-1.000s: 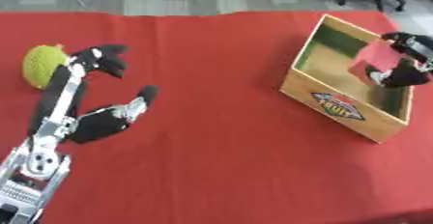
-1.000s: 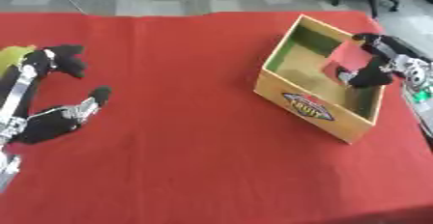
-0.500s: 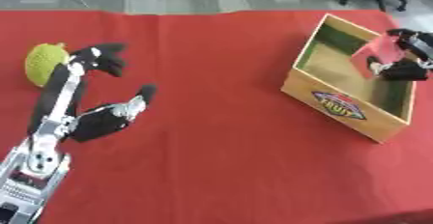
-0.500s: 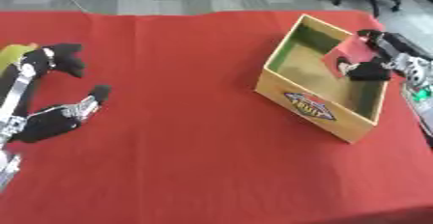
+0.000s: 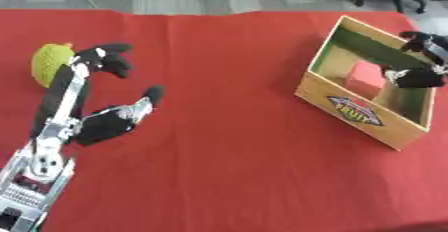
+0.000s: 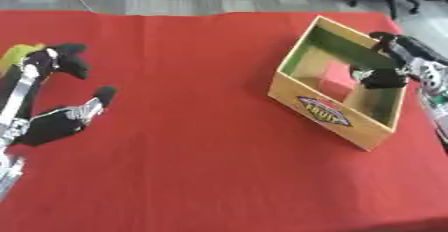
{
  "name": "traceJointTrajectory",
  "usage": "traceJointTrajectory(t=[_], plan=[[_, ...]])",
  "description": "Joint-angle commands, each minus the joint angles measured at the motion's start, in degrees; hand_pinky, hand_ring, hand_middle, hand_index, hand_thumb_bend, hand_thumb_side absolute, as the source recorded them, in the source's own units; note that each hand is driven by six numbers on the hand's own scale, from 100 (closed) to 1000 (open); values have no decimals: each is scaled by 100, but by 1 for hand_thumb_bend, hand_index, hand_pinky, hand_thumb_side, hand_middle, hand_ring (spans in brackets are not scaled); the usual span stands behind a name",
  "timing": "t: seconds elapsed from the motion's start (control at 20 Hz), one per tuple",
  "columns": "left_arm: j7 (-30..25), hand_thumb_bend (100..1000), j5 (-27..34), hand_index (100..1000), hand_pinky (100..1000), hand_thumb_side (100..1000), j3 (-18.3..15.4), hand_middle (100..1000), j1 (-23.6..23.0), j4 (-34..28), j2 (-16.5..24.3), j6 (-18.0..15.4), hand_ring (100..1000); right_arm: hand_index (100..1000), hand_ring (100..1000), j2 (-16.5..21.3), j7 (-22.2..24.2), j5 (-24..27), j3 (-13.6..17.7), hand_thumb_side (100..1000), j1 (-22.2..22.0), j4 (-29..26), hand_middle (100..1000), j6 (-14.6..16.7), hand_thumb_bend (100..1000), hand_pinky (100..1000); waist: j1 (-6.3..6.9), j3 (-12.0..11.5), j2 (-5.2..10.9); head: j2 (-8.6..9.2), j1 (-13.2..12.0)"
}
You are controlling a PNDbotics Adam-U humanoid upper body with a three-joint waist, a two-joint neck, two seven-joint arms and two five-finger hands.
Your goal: Pick up the objects with one hand, pass them to the other hand, and then place them into the box on the other side of the table.
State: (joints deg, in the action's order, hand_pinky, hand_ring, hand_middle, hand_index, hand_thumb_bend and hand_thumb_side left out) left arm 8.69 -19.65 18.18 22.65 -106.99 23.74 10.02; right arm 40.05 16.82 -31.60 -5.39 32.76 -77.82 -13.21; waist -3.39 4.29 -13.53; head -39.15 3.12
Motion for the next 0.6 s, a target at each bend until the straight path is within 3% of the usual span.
traceJointTrajectory(t=[0.05, 0.15, 0.25, 0.3, 0.35, 0.45, 0.6], plan=[[34, 504, 27, 819, 825, 423, -61, 575, 51, -65, 98, -3, 591, 1000, 948, 209, 68, 21, 28, 349, 78, -92, 858, 180, 458, 1000, -3, 4, 89, 18, -3], [42, 502, 24, 819, 825, 424, -63, 574, 48, -55, 94, 0, 590, 1000, 949, 212, 62, 19, 29, 392, 78, -89, 858, 280, 426, 1000, -5, 5, 88, 13, -5], [53, 496, 23, 819, 825, 425, -66, 573, 48, -51, 90, 2, 589, 1000, 940, 196, 8, 77, 61, 287, 86, -76, 843, 276, 249, 1000, -7, 7, 88, 14, -16], [62, 492, 24, 819, 825, 428, -73, 573, 48, -53, 89, 5, 589, 1000, 927, 181, -61, 157, 99, 146, 87, -90, 826, 229, 109, 994, -5, 9, 87, 16, -29], [78, 489, 25, 819, 825, 429, -87, 573, 44, -62, 93, 10, 589, 1000, 919, 159, -216, 292, 164, 100, 88, -160, 815, 140, 100, 987, -1, 12, 86, 17, -63], [114, 483, 27, 818, 824, 428, -125, 573, 39, -111, 123, 27, 589, 1000, 900, 122, -746, 663, 287, 100, 66, -454, 772, -34, 100, 968, 9, 17, 83, 11, -153], [154, 457, 30, 818, 823, 440, -217, 574, 41, -269, 220, 75, 591, 1000, 902, 60, -1499, 1526, 425, 434, 0, -920, 749, -144, 100, 966, 32, 11, 81, 2, -237]])
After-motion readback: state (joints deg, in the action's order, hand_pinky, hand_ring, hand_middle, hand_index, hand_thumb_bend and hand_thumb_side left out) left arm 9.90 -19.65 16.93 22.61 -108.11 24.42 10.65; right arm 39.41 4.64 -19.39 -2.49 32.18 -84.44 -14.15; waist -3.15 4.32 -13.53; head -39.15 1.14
